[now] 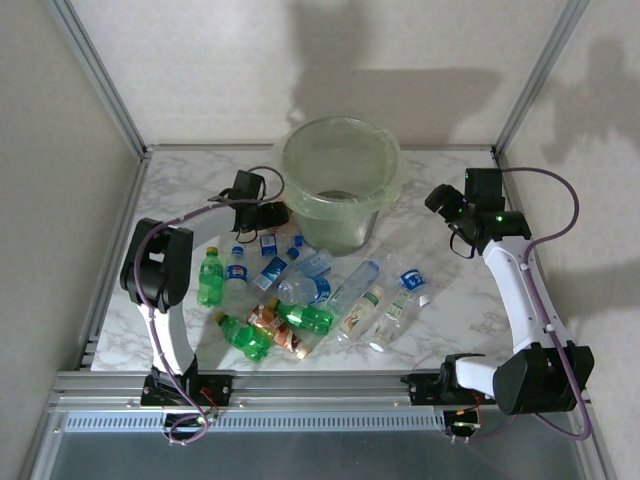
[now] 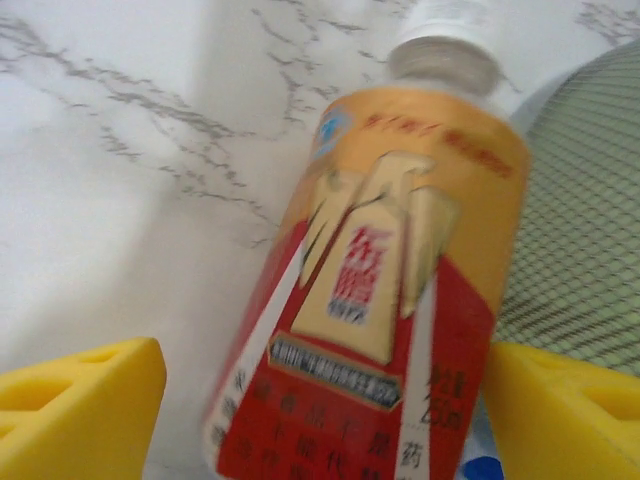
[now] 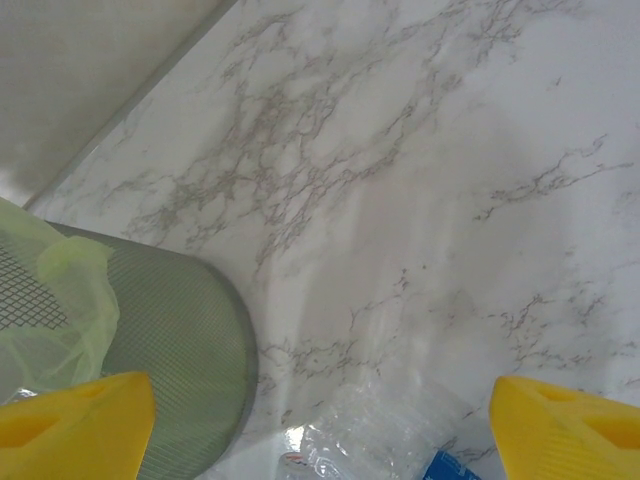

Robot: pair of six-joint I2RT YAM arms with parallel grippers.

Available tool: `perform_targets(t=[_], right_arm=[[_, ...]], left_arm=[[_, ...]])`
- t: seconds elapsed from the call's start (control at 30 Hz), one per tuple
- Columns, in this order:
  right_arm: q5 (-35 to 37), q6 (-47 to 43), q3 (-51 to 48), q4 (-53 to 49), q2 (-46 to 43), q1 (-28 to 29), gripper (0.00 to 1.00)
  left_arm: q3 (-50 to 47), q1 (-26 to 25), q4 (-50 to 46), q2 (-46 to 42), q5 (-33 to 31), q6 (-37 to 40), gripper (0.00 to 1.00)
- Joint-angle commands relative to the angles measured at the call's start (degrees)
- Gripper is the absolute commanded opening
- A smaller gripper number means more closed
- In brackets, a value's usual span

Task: Put the plastic bottles in the bin

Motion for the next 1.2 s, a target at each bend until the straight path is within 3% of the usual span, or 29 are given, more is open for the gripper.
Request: perform_targets(t=[0.0, 0.27, 0.63, 0.73, 0.97, 1.17], right_arm=[[0.41, 1.12, -0.97, 0.22, -1.46, 0.41, 0.87], [0.36, 1.15, -0.81, 0.03, -1.35, 0.57, 0.88], [0.63, 1.91, -1.76, 0.54, -1.48, 0.79, 0.89], [0.36, 1.95, -1.13, 0.75, -0.53, 1.10, 0.88], [1.12, 1.66, 1.76, -0.01, 1.72, 2.42, 0.90], [1.74, 1.98, 2.81, -0.44, 2.34, 3.41, 0.89]], left_arm=[[0.72, 0.60, -2.37, 0.11, -3.90, 0.06, 0.81], [3.98, 0.53, -0.74, 2.57, -0.99, 1.04, 0.81], [6.06, 1.79, -7.78, -4.48, -5.55, 5.11, 0.91], [8.40, 1.80, -7.42, -2.85, -4.95, 6.32, 0.93], [17.82, 1.02, -10.66, 6.02, 3.11, 11.20, 0.94], [16.99, 1.05, -12.86, 8.17, 3.06, 15.57, 0.94]])
